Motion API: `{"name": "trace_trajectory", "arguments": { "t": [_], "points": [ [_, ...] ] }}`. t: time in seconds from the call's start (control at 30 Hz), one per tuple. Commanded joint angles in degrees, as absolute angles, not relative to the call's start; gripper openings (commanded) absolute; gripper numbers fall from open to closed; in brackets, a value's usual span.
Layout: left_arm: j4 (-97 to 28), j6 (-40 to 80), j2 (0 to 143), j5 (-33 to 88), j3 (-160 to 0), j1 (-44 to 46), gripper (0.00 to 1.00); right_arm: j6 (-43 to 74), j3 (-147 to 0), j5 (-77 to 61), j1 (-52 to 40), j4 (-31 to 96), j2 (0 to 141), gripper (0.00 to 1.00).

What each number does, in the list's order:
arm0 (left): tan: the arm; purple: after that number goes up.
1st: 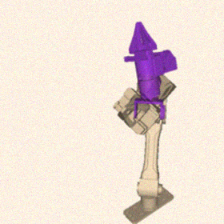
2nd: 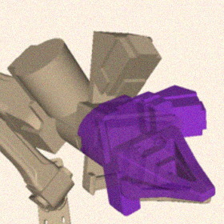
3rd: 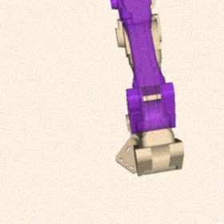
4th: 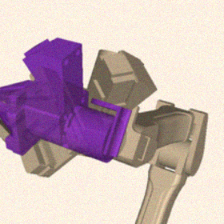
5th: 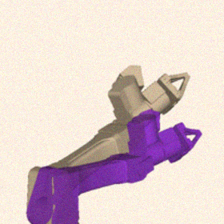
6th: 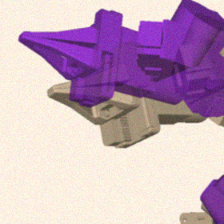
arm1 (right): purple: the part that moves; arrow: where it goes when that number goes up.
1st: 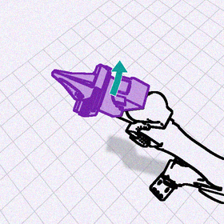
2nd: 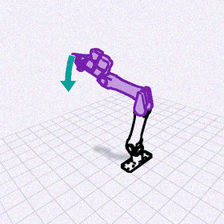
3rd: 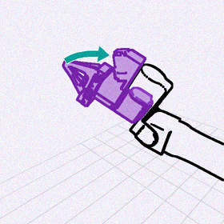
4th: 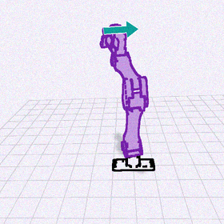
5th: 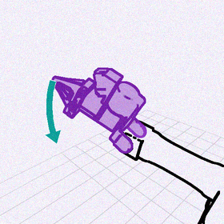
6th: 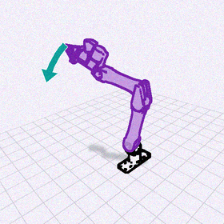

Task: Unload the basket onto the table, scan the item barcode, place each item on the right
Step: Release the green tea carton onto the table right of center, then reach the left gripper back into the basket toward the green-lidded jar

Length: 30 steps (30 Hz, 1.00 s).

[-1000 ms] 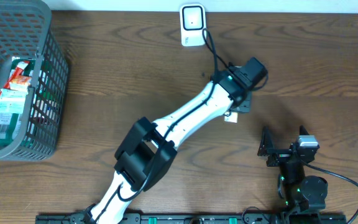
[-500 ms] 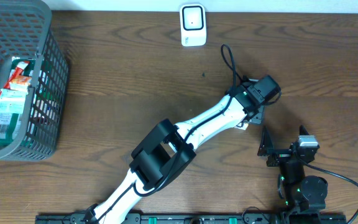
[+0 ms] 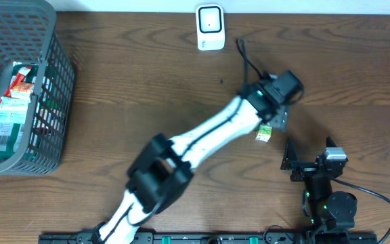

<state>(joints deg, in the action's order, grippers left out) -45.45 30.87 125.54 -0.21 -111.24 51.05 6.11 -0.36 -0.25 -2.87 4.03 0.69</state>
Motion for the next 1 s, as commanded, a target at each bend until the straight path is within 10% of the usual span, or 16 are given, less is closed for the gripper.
{"name": "trace_trajectory", "arguments": {
  "t": [0.0,0.63,0.97],
  "points": [
    [-48.88,26.46,117.4,-2.85,-113.8,46.48,0.8,6.79,-0.3,-0.3,-3.09,4.25,0.34,0.99],
    [-63.77,29.67,85.36,-8.19,-114.1,-17.65,0.8,6.79,-0.3,-0.32,-3.09,4.27,0.34,0.99],
    [-73.78,26.61,94.11,-8.16,-111.11,-28.32,0.8,6.79,-0.3,-0.32,-3.09,4.27,0.34,0.99]
  ]
}}
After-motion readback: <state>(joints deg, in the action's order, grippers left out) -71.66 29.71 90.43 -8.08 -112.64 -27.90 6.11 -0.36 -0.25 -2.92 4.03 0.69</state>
